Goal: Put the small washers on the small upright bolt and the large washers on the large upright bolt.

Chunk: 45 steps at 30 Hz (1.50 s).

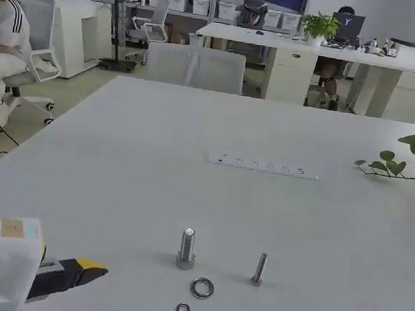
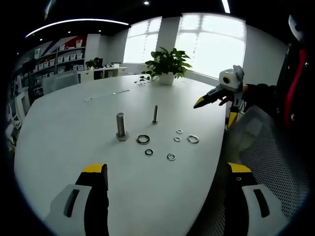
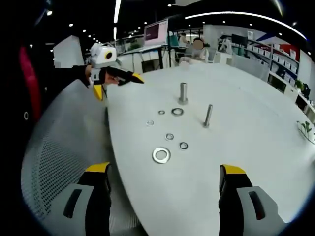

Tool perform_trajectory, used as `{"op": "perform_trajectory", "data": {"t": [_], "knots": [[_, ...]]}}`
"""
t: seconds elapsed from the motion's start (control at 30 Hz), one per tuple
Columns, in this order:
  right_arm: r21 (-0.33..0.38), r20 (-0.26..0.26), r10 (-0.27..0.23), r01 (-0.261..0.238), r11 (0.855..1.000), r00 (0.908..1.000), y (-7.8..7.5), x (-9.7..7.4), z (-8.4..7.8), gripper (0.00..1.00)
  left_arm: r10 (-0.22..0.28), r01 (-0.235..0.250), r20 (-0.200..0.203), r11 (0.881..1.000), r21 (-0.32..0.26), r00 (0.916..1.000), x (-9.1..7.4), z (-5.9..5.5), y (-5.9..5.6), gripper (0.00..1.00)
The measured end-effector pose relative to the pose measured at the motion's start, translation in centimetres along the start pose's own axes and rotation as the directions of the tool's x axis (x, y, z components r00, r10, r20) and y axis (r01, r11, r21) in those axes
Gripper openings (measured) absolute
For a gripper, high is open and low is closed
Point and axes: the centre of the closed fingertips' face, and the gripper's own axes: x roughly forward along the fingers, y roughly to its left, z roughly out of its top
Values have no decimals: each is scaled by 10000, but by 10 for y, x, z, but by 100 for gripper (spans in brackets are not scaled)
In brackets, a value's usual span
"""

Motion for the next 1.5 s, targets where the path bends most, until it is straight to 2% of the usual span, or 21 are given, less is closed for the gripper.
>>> {"op": "perform_trajectory", "data": {"t": [0.8,1.2,1.5], "knots": [[-89,-358,213,-217,9997,9991,5,0,-4,86,-64,65,157,10000,-67,9999,1,2,-1,100],[-731,-796,667,-726,9947,9946,8,8,6,82,-103,103,99,9999,-34,9999,3,1,-6,100],[-1377,-1054,1082,-1222,9829,9885,9,19,24,79,-74,74,75,10000,-7,9999,5,3,-9,100]]}}
